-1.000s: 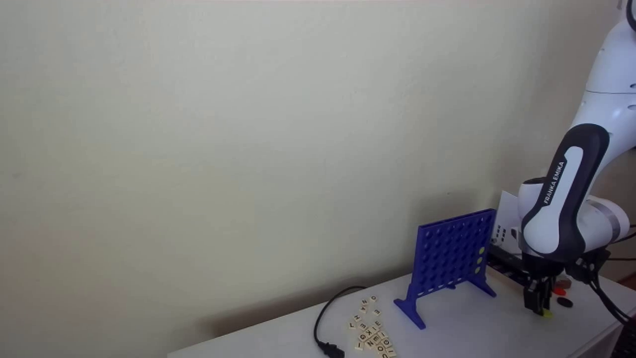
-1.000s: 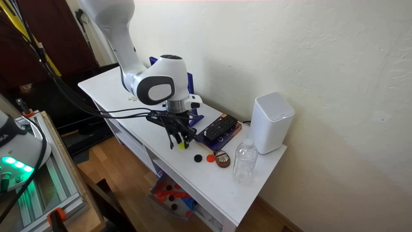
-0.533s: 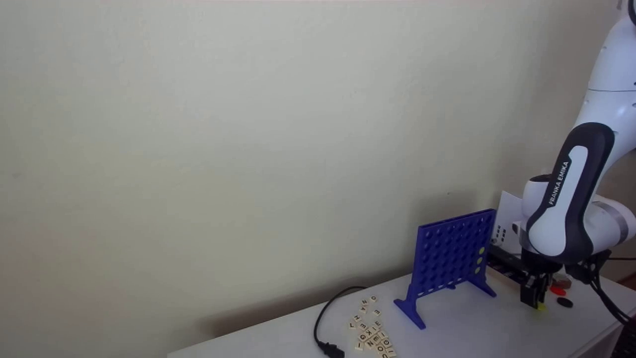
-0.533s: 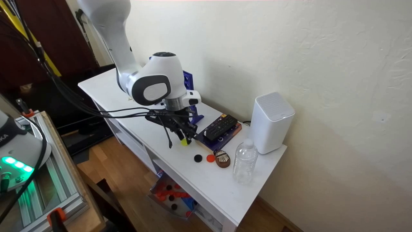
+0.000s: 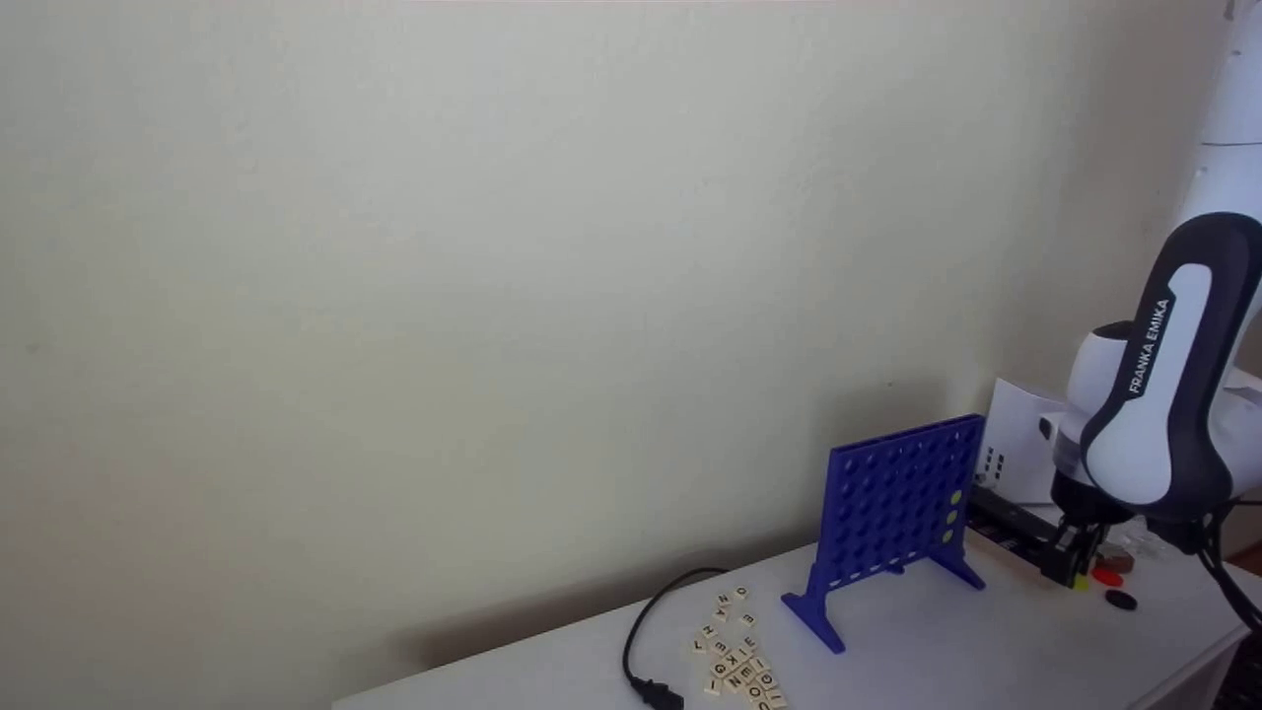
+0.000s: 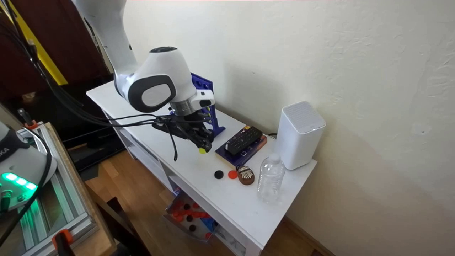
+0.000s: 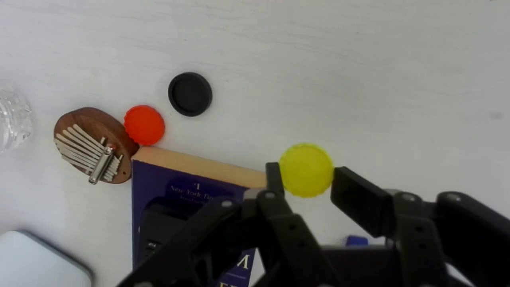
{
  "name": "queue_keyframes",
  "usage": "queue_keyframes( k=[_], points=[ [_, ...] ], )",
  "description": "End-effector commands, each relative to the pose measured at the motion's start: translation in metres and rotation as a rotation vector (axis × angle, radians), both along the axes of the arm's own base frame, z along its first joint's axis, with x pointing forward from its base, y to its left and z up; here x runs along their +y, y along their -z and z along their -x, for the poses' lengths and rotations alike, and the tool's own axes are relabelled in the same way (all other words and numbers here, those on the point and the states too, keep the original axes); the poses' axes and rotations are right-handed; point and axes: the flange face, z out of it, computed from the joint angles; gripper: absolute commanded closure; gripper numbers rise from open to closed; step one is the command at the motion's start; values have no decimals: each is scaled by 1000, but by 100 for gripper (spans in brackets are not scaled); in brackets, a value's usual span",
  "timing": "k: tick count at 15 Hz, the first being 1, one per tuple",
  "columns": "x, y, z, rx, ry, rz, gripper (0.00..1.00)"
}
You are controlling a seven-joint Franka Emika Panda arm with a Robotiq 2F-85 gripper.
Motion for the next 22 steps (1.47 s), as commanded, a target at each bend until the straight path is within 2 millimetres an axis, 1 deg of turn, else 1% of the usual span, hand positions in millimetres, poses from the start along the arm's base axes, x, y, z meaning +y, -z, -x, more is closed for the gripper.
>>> queue_keyframes(
  k=[1,11,22],
  points=[
    [8,-25,16,-68,9,-5,87],
    [26,-69,30,-273,12,-12,87],
    [52,-106,30,-443,-12,-18,87]
  ],
)
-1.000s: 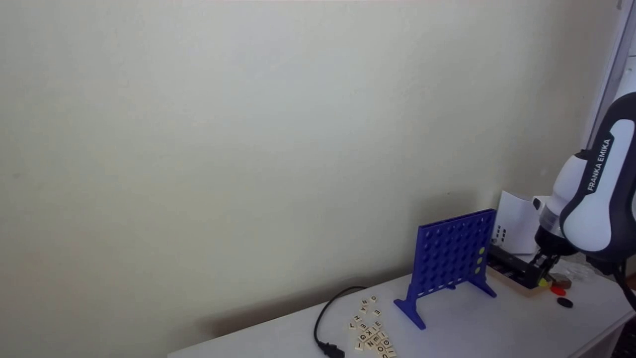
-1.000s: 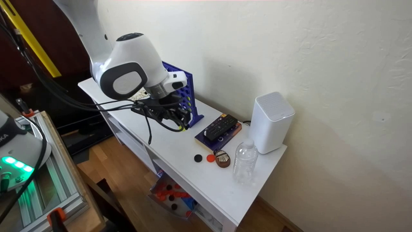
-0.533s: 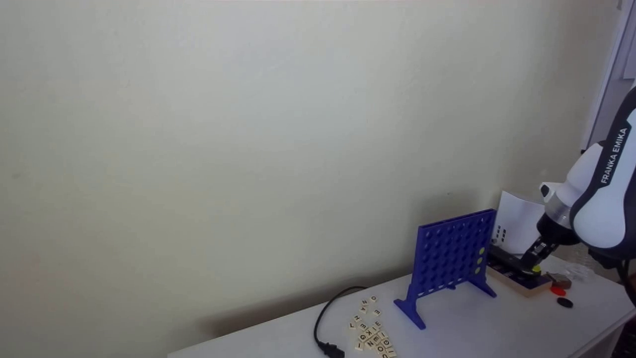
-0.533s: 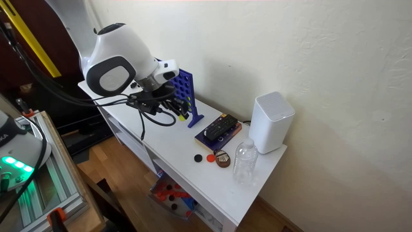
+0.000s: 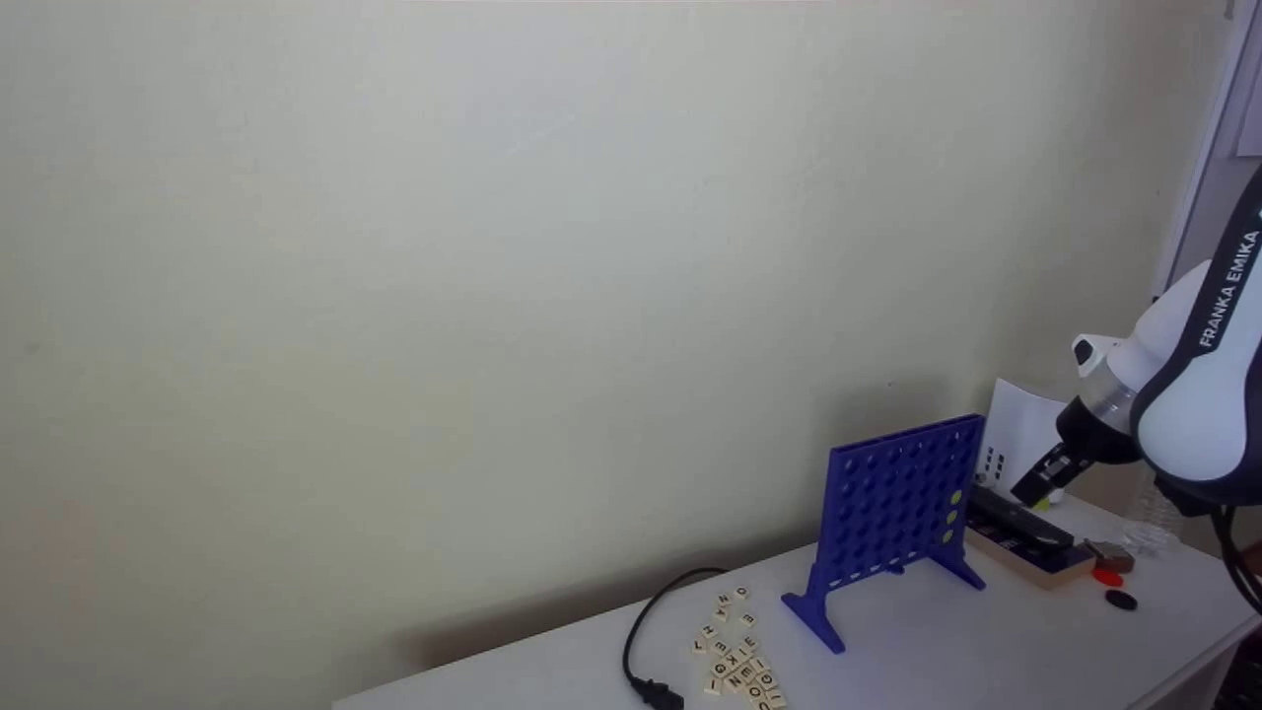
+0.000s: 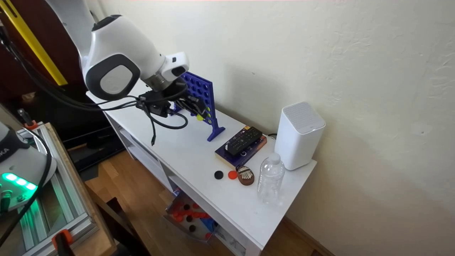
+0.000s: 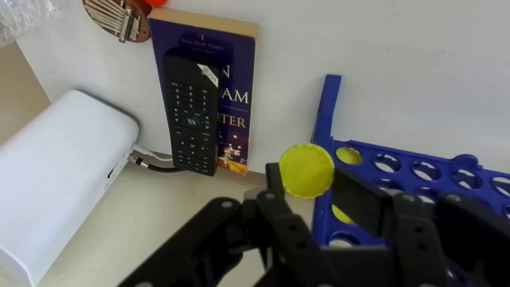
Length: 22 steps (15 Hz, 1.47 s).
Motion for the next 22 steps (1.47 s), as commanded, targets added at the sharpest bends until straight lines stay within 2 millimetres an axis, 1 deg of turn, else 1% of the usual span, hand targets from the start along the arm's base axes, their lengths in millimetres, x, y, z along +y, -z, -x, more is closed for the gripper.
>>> queue_keyframes(
  k=[1,5,6,7,8,9,11,12,13,14,15,17,18,20,22],
  points=[
    [10,-17,9,-55,-6,0,87],
    [17,-29,12,-116,-19,6,87],
    [15,-27,-1,-131,-23,6,87],
    [16,-30,-2,-141,-26,7,87],
    [18,-32,-1,-152,-31,8,87],
    [22,-37,9,-164,-36,11,87],
    [21,-37,-5,-189,-43,12,87],
    [21,-39,-6,-202,-45,13,87],
    [25,-42,2,-209,-50,14,87],
    [26,-44,3,-218,-51,16,87],
    [24,-42,-7,-227,-54,16,87],
    [25,-43,-6,-239,-54,16,87],
    [27,-46,1,-243,-55,16,87],
    [25,-44,-7,-254,-56,17,87],
    [25,-47,-4,-262,-55,17,87]
  ],
)
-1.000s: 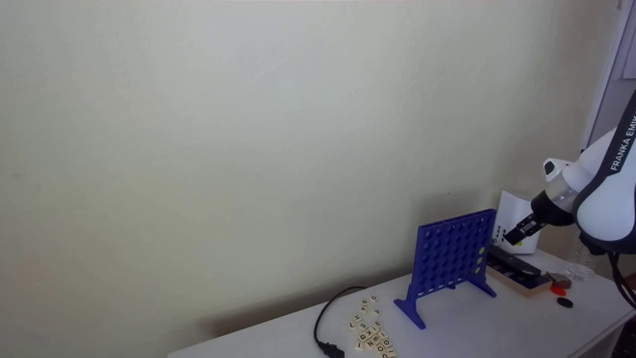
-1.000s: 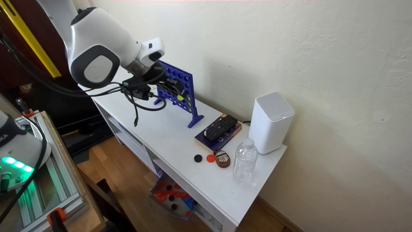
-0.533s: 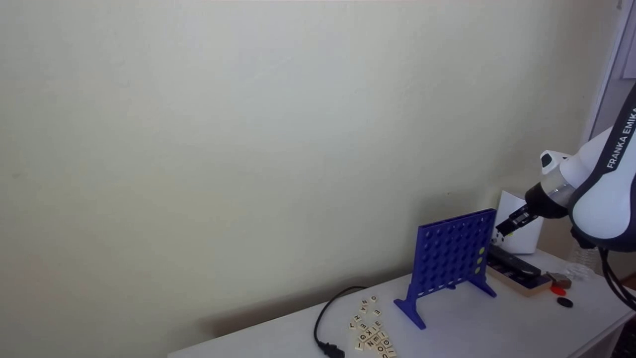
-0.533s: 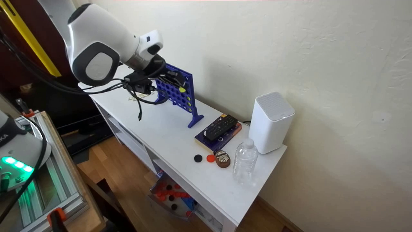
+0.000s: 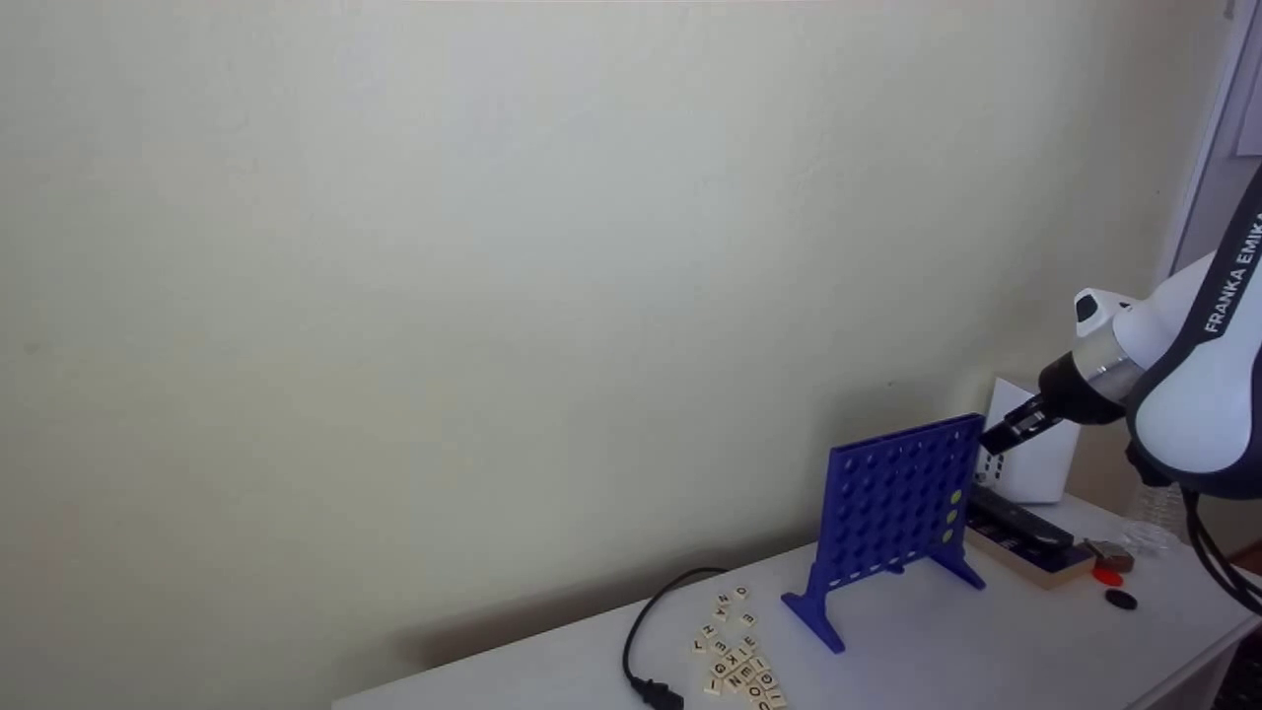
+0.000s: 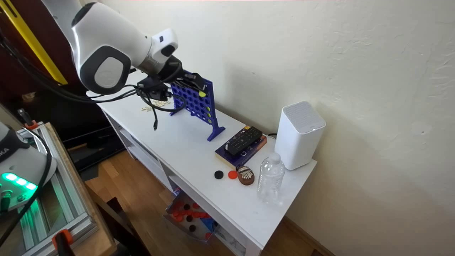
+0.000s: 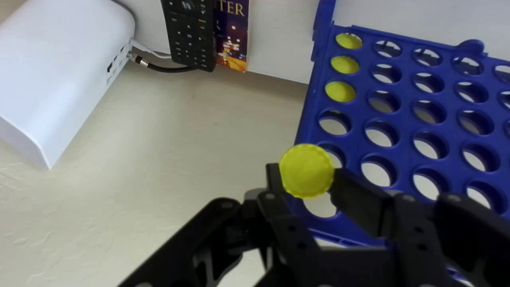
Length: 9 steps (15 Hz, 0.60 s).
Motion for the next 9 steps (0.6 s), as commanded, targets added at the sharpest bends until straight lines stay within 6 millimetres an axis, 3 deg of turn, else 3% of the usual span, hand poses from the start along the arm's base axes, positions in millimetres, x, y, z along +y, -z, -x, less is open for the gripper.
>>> queue_keyframes(
  k=[1,9],
  points=[
    [0,-7,3,-24,2,4,87],
    [7,-12,0,-43,-13,-8,87]
  ],
)
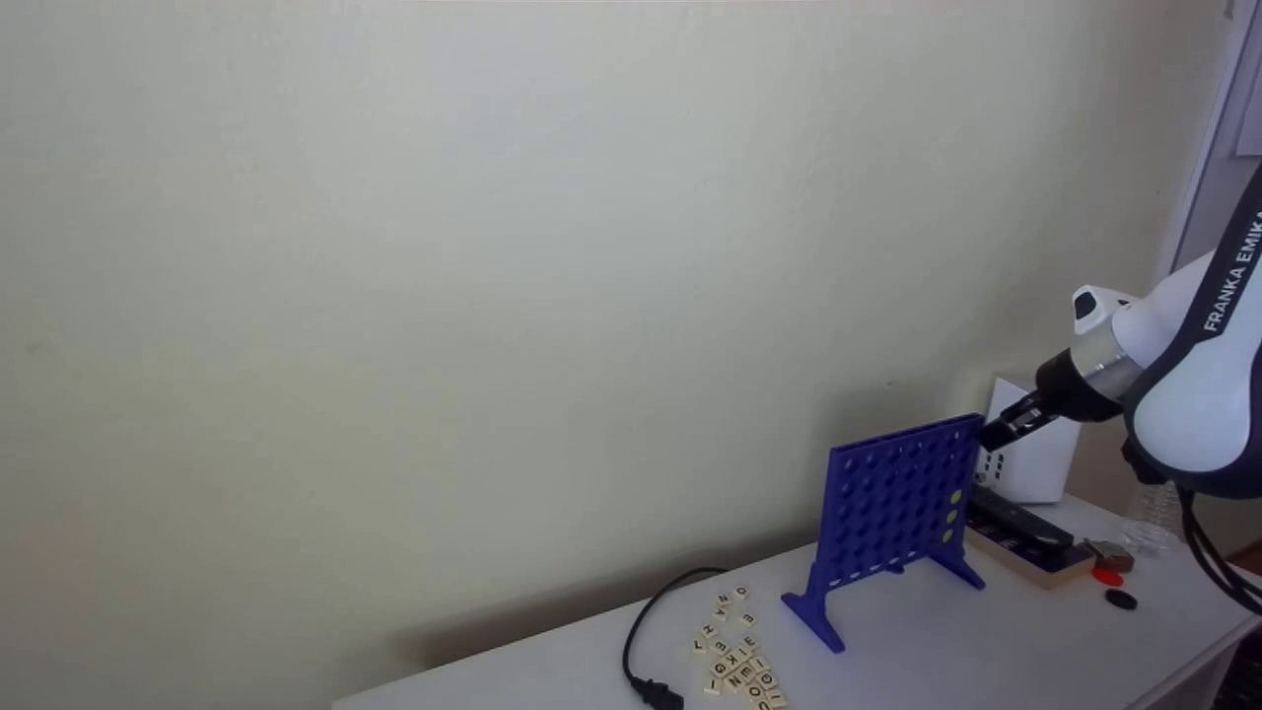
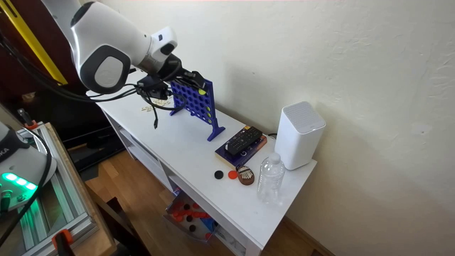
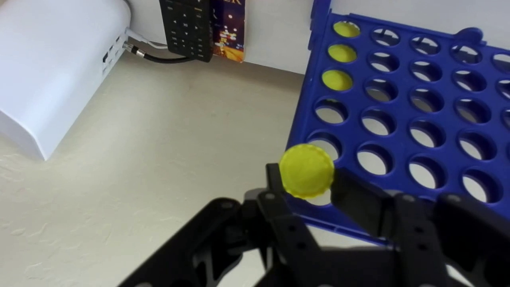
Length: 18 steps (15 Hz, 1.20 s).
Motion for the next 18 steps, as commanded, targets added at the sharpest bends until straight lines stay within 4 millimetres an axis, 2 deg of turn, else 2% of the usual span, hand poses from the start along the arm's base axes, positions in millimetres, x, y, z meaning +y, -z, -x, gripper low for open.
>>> queue_keyframes(
  k=[1,18],
  points=[
    [4,-11,1,-31,-6,-7,87],
    [3,-33,-4,-88,-7,-18,87]
  ],
)
